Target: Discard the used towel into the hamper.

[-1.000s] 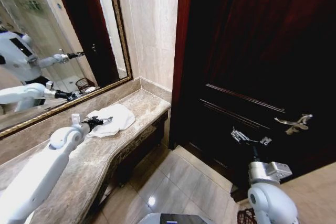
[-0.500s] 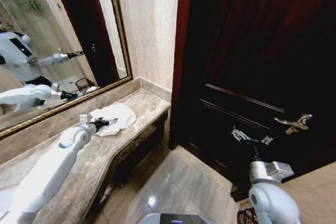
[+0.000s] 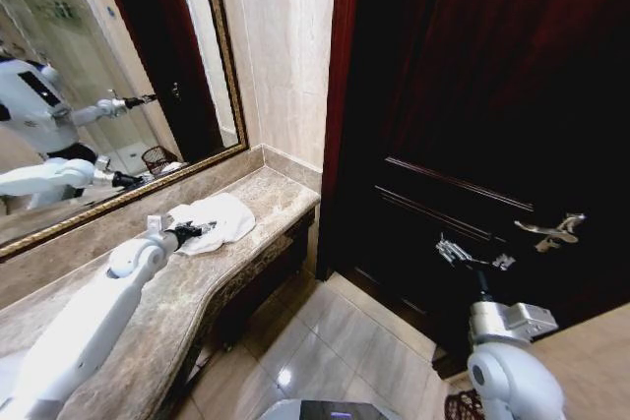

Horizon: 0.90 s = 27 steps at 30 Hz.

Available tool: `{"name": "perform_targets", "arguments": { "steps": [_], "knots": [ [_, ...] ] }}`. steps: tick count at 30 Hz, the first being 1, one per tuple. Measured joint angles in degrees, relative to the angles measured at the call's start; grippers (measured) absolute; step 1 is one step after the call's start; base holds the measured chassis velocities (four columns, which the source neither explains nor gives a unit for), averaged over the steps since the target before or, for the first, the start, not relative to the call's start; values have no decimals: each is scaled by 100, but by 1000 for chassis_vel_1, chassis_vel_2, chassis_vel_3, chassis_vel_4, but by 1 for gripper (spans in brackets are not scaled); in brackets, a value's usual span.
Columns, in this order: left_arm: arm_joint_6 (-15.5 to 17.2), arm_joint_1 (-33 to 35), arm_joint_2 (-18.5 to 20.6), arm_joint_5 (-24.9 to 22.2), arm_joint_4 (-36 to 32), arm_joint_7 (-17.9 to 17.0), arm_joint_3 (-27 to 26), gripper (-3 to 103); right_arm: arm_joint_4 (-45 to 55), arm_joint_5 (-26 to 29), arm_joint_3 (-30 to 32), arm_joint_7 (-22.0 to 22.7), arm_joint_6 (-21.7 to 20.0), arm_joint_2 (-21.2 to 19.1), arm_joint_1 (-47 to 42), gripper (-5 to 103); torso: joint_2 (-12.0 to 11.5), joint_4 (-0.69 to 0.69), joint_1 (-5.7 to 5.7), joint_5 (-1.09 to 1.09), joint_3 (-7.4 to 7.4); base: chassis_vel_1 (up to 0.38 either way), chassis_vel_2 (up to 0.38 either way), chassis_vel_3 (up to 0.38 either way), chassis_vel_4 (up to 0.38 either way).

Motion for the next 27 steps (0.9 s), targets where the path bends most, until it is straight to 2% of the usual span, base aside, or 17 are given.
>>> {"name": "perform_targets", "arguments": {
  "steps": [2, 4, 5, 7, 8, 9, 11, 13, 15, 17, 18, 19, 21, 23, 24, 26, 27],
  "knots": [
    [-8, 17, 3, 0, -3, 2, -18, 53, 4, -5, 0, -2, 3, 2, -7, 100, 0, 0, 0, 0, 0, 0, 0, 0, 0],
    [-15, 49, 11, -2, -21, 7, -57, 43, 20, -8, 4, -3, 4, 2, -22, 100, 0, 0, 0, -1, 0, 0, 0, 0, 0],
    [-15, 49, 11, -2, -21, 7, -57, 43, 20, -8, 4, -3, 4, 2, -22, 100, 0, 0, 0, -1, 0, 0, 0, 0, 0],
    [-27, 66, 16, -4, -26, 12, -80, 32, 49, -11, 9, -5, 5, 3, -46, 100, 0, 0, 0, -1, 0, 0, 0, 0, 0],
    [-33, 69, 15, -4, -27, 13, -84, 32, 57, -13, 10, -5, 4, 4, -52, 100, 0, 0, 0, -1, 0, 0, 0, 0, 0],
    [-51, 79, 15, -5, -32, 13, -95, 27, 70, -16, 12, -6, 5, 8, -62, 100, 0, -1, 0, -1, 0, 0, 0, 0, 0],
    [-54, 83, 15, -5, -34, 14, -98, 27, 74, -16, 12, -6, 6, 9, -64, 100, 0, -1, 0, -1, 0, 0, 0, 0, 0],
    [-70, 131, 15, -2, -78, 65, -151, 12, 134, -21, 13, -6, 8, 23, -107, 100, 0, 0, 0, -1, 0, 0, 0, 0, 0],
    [-84, 155, 15, 6, -98, 100, -172, 12, 180, -20, 10, -8, 7, 24, -135, 100, 0, 0, 0, -1, 0, 0, 0, 0, 0],
    [-617, 314, -28, 119, -179, 172, -252, 5, 358, -7, 28, -10, -5, -4, -243, 100, 0, 0, 0, -3, 0, 0, 0, 0, 0],
    [-617, 314, -28, 119, -179, 172, -252, 5, 358, -7, 28, -10, -5, -4, -243, 100, 0, 0, 0, -3, 0, 0, 0, 0, 0],
    [-780, 356, -44, 162, -229, 158, -283, 5, 384, 1, 44, -9, -7, -14, -260, 100, 0, 0, 0, -3, 0, 0, 0, 0, 0],
    [-1127, 534, -125, 261, -571, -108, -436, 5, 454, 27, 90, -6, -12, -31, -320, 100, 0, 1, 1, -1, 1, 0, 0, 0, 0],
    [-1213, 589, -153, 263, -691, -200, -476, 5, 473, 32, 99, -5, -12, -31, -334, 100, 0, 0, 1, 0, 1, 0, 0, 0, 0],
    [-1440, 753, -242, 260, -1031, -416, -590, 5, 517, 41, 106, -5, -12, -26, -368, 100, 0, 0, 0, 1, 0, 0, 0, 0, 0],
    [-1653, 1042, -421, 264, -1583, -665, -854, 5, 593, 46, 104, -8, -12, -14, -416, 100, 0, -2, 0, 0, 0, 0, 0, 0, 0],
    [-1653, 1042, -421, 264, -1583, -665, -854, 5, 593, 46, 104, -8, -12, -14, -416, 100, 0, -2, 0, 0, 0, 0, 0, 0, 0]
  ]
}}
